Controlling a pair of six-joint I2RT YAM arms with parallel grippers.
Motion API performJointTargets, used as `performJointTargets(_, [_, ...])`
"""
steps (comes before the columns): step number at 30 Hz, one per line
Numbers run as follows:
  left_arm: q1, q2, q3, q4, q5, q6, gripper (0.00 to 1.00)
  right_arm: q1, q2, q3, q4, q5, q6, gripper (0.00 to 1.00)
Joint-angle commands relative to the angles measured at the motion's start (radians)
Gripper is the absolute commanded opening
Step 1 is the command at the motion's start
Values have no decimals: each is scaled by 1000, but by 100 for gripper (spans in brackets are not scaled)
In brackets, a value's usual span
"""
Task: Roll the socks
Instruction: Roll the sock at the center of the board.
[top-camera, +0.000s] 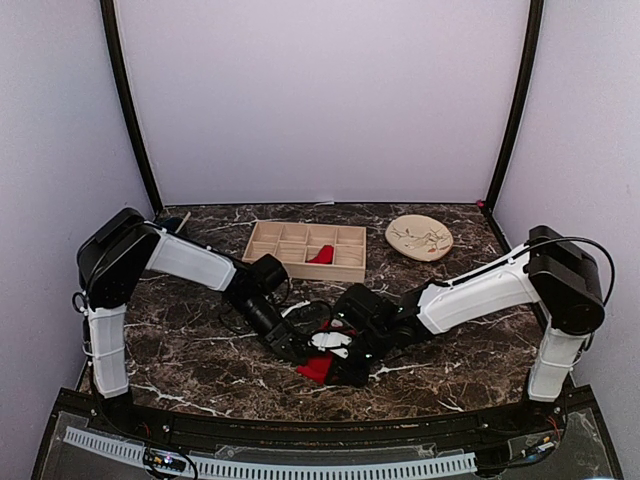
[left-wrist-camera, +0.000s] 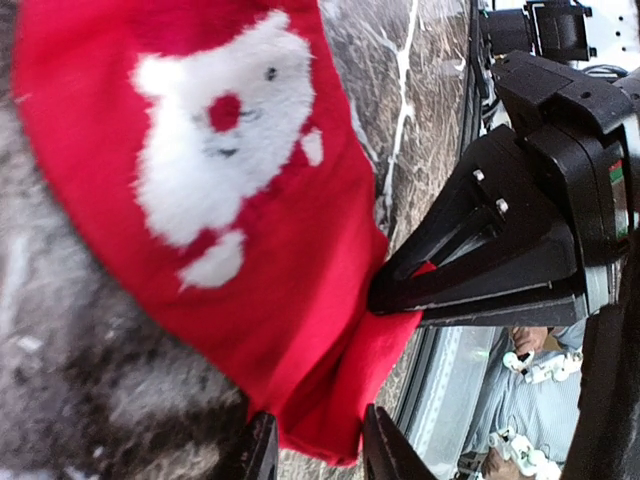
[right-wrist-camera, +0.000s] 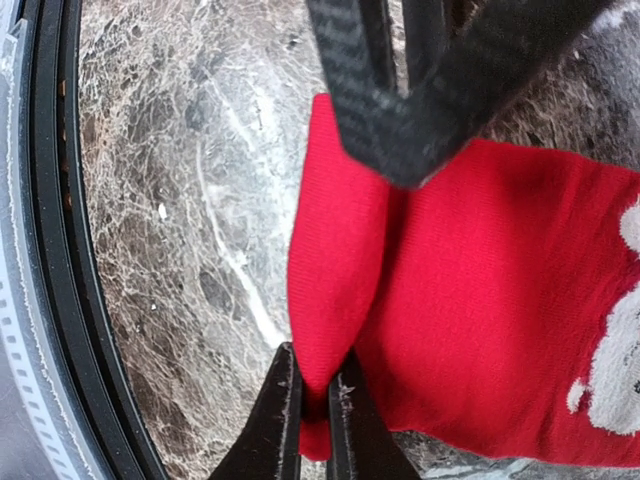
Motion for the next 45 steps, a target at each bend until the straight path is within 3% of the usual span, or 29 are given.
performJointTargets(1, [32,-38,-47,66,-139,-46,32,-17,18,-24,-37,-42,32,7])
performJointTargets(12, [55,-151,-147,216,-292,-121,32,-52,34,-46,0,-130,88,7])
performJointTargets(19, [49,-343,-335,490,-333,-211,32,-103,39,-55,11,-251,118,7])
performJointTargets(23, [5,-427,-406,597,-344,-188,32,-119,59,-48,1,-310,120,7])
performJointTargets(31, [-141,-467,-442,622,-383,-79,33,-138,96,-23,-30,-386,117,8])
performJointTargets(45, [-242,-456,-452,594,-449,27,36,-177,134,15,-103,-484,92,8])
